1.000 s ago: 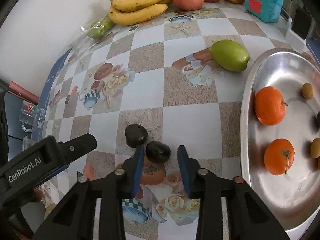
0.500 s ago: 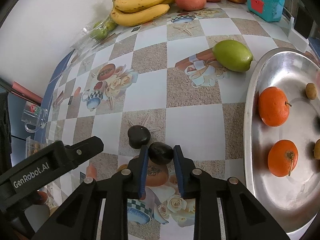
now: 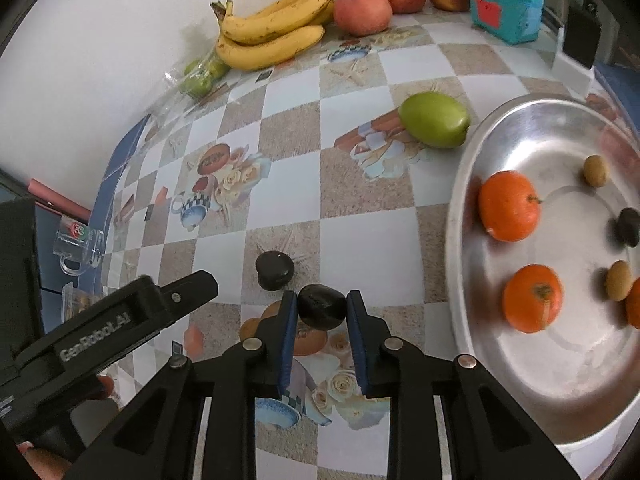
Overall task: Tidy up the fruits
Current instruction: 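Grasp a brown kiwi with the left tool while the right tool holds its plum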
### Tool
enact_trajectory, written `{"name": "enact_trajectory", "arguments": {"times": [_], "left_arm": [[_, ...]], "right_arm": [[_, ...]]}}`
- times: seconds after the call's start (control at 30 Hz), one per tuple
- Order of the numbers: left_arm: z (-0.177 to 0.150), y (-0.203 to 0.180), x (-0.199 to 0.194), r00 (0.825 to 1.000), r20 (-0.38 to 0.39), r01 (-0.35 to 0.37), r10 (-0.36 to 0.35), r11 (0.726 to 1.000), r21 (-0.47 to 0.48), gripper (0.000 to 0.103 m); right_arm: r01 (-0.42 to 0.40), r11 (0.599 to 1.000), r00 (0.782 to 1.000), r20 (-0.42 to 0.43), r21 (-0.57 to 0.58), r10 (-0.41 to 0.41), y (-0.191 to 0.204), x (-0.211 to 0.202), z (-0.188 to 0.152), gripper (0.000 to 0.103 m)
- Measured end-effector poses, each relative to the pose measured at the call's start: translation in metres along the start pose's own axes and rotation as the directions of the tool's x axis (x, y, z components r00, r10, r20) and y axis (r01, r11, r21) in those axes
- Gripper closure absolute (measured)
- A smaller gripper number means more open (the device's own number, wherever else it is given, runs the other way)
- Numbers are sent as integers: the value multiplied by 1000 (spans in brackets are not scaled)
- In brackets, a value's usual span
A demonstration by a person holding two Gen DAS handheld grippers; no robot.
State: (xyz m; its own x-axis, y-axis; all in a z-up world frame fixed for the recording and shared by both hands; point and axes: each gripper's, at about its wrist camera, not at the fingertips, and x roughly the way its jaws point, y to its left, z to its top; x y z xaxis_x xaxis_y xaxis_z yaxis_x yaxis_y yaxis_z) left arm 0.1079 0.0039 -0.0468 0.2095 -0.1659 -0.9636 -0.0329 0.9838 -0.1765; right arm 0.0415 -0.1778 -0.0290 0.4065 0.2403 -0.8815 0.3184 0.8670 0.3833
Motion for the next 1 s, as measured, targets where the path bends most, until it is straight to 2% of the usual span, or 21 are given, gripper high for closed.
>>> {"name": "enact_trajectory", "arguments": {"times": [0.07, 0.13, 0.27, 0.6, 0.7, 0.77, 0.8, 0.93, 1.0], "left_arm": [[-2, -1, -1, 1000, -3, 3, -3, 1000, 8, 5], [-4, -4, -1, 1000, -7, 8, -8, 1000, 22, 14], [-8, -13, 3, 999, -27, 29, -27, 998, 48, 15], [-17, -28, 9, 997, -66, 49, -42, 993, 109, 25], [-21, -32, 12, 996, -77, 49, -40, 991, 127, 40], [-22, -34, 16, 995, -92, 52, -40, 990, 130, 42], [-23, -34, 17, 994, -99, 53, -40, 990, 129, 49], [-25, -36, 17, 995, -96, 48, -35, 990, 132, 52], [-25, -36, 16, 994, -97, 54, -42, 990, 130, 57]], "right_arm": [[8, 1000, 1000, 14, -4, -8, -1, -6, 0, 77], [11, 1000, 1000, 24, 2, -11, -3, -11, 1, 77], [10, 1000, 999, 41, 13, -10, -8, -19, 2, 77], [5, 999, 998, 70, 46, -8, -23, -34, 4, 77], [0, 999, 997, 72, 50, -4, -25, -36, 4, 77], [-1, 999, 998, 70, 52, -3, -25, -36, 3, 77], [-1, 999, 998, 69, 53, -2, -26, -36, 3, 77], [-5, 998, 998, 69, 56, 1, -26, -37, 3, 77], [-7, 998, 998, 69, 54, 3, -26, -37, 3, 77]]}}
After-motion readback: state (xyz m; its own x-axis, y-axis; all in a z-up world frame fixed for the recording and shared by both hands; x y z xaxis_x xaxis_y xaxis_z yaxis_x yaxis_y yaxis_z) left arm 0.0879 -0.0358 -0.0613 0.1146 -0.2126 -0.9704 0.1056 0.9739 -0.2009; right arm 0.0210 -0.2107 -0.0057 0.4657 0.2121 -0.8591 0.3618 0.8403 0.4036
